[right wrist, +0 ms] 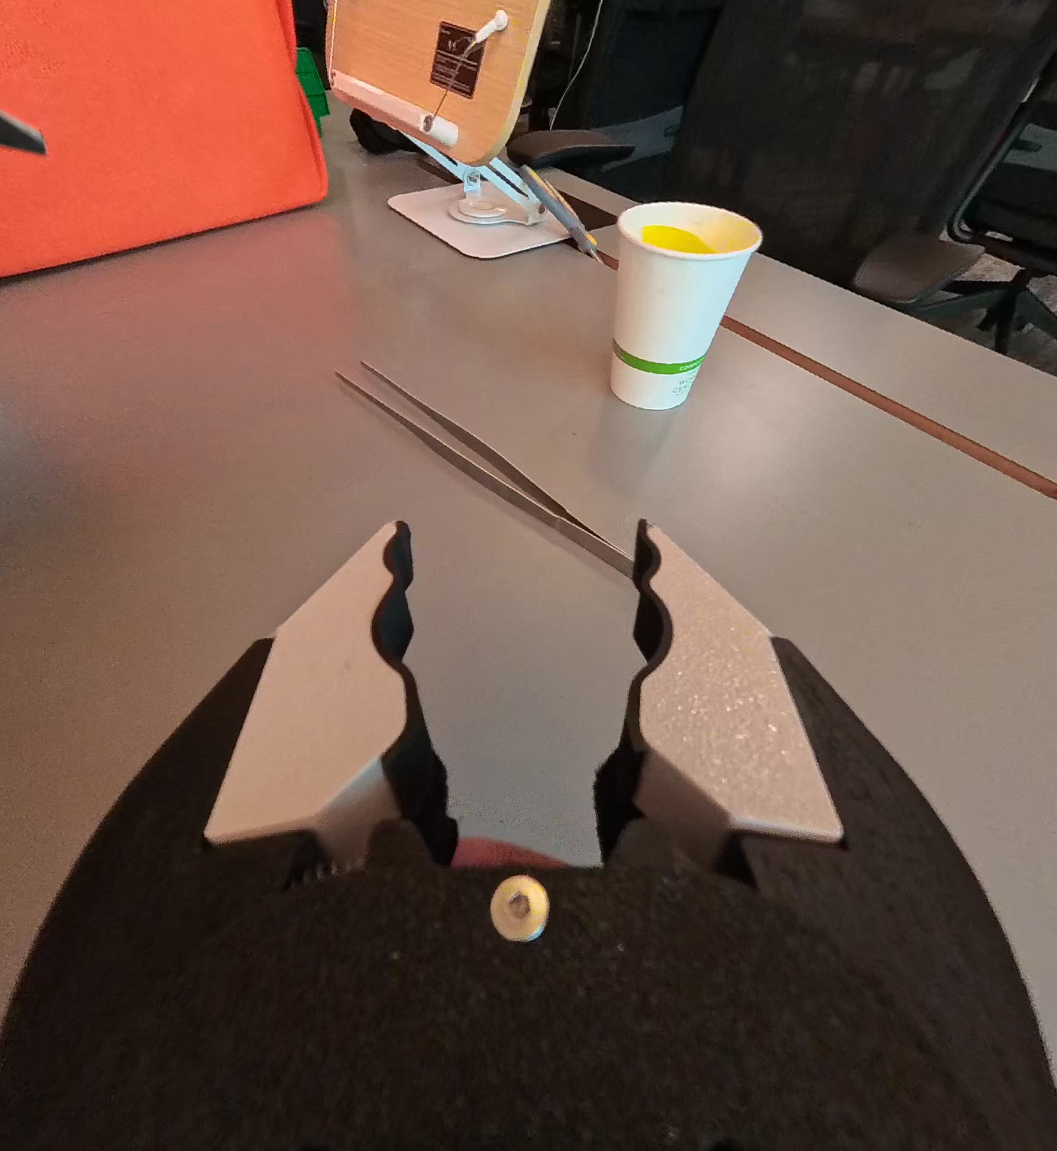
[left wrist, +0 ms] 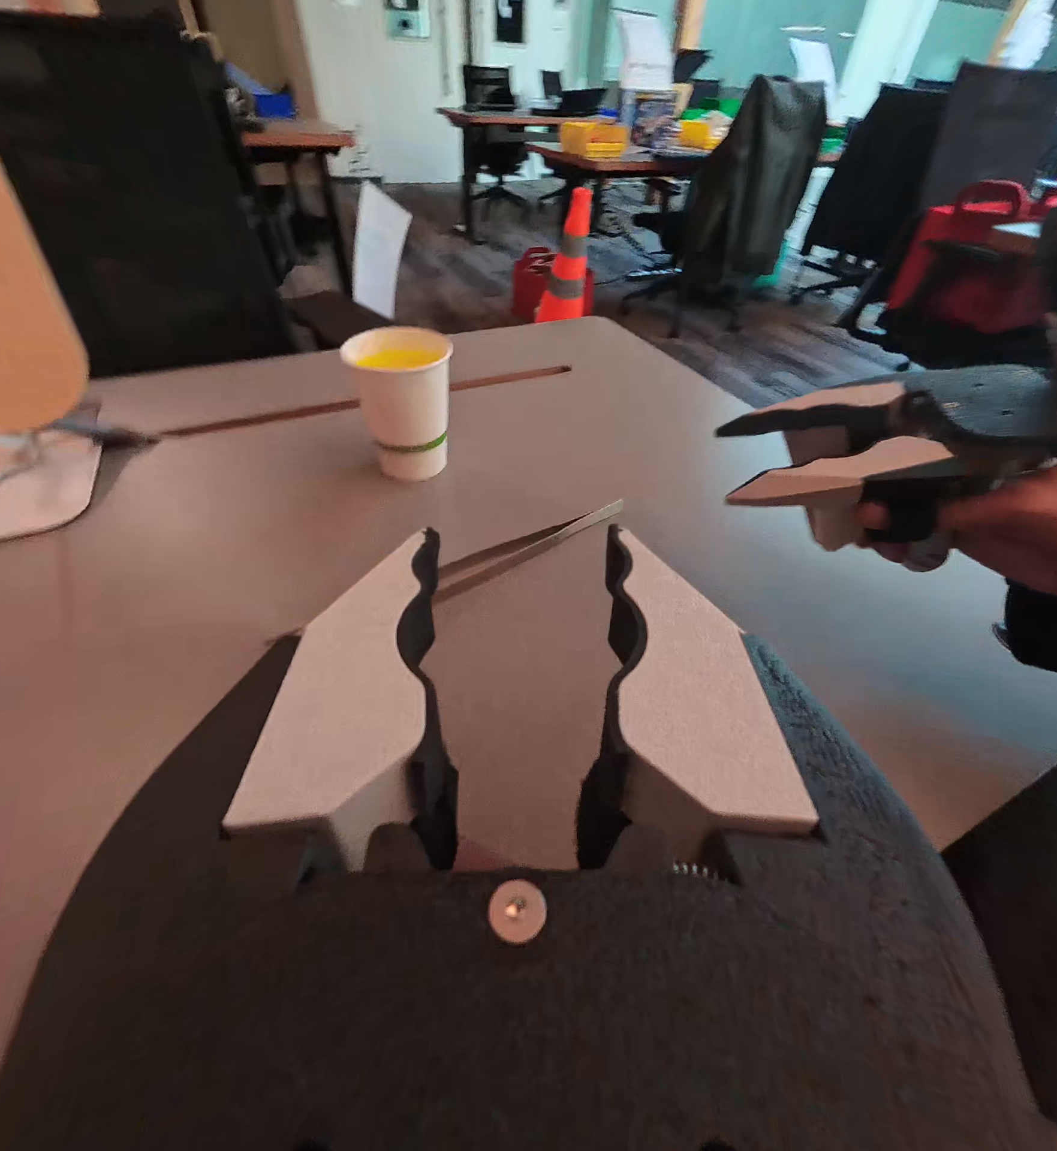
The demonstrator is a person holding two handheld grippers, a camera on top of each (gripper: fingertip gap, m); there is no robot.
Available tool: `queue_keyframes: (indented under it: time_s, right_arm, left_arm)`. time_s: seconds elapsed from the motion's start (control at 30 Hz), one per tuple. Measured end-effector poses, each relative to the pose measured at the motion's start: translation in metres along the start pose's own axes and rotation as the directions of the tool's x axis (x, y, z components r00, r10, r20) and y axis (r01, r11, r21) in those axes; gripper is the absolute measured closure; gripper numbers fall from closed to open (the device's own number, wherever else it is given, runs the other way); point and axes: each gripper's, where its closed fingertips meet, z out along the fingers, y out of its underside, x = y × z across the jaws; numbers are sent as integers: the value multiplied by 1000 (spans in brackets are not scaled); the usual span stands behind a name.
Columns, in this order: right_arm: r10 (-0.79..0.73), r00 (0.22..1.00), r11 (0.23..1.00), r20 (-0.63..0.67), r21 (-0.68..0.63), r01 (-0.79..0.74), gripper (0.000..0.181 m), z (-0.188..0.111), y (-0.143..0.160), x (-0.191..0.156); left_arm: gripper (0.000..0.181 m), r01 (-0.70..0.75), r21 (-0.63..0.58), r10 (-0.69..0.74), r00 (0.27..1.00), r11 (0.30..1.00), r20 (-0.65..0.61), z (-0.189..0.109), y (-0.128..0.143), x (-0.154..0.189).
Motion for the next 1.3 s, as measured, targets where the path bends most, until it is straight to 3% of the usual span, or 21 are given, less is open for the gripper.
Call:
queue_keyframes:
  time_s: [0.13, 0.37, 0.57, 0.73, 0.9, 1.03, 1.13, 1.23, 1.3]
  right_arm:
    - [14, 1000, 1000, -15, -4, -14, 110, 3, 2, 2]
    - [23, 1000, 1000, -21, 11, -23, 98, 5, 4, 0]
    - [26, 1000, 999, -12, 25, -26, 89, 8, 8, -10]
    - [-24, 999, 1000, -29, 4, 24, 89, -3, 16, -14]
    - [22, 997, 999, -68, 33, -20, 90, -23, 14, 0]
    - [42, 995, 999, -90, 18, -41, 90, -32, 24, 13]
    - [52, 994, 998, -100, -19, -54, 91, -38, 38, 21]
    - [77, 991, 997, -107, -14, -79, 92, -46, 41, 25]
    - [87, 990, 996, -109, -4, -88, 93, -52, 39, 26]
  left_arm:
    - [127, 14, -80, -10, 999, 997, 48, 11, 31, -12]
    - [126, 44, -136, -40, 999, 990, 31, 22, 50, -7]
    - [103, 263, -191, -292, 945, 946, -147, 52, 63, 11]
    - [102, 185, -210, -209, 973, 960, -96, 116, 46, -22]
    - [73, 66, -345, -40, 996, 936, 81, 213, 45, -78]
    - [55, 76, -429, -54, 997, 900, 63, 278, 60, -89]
    - [58, 27, -450, 8, 997, 893, 75, 309, 67, -97]
    - [99, -25, -430, 39, 999, 903, 22, 325, 67, -99]
    - [100, -48, -368, 55, 998, 929, 7, 326, 56, -100]
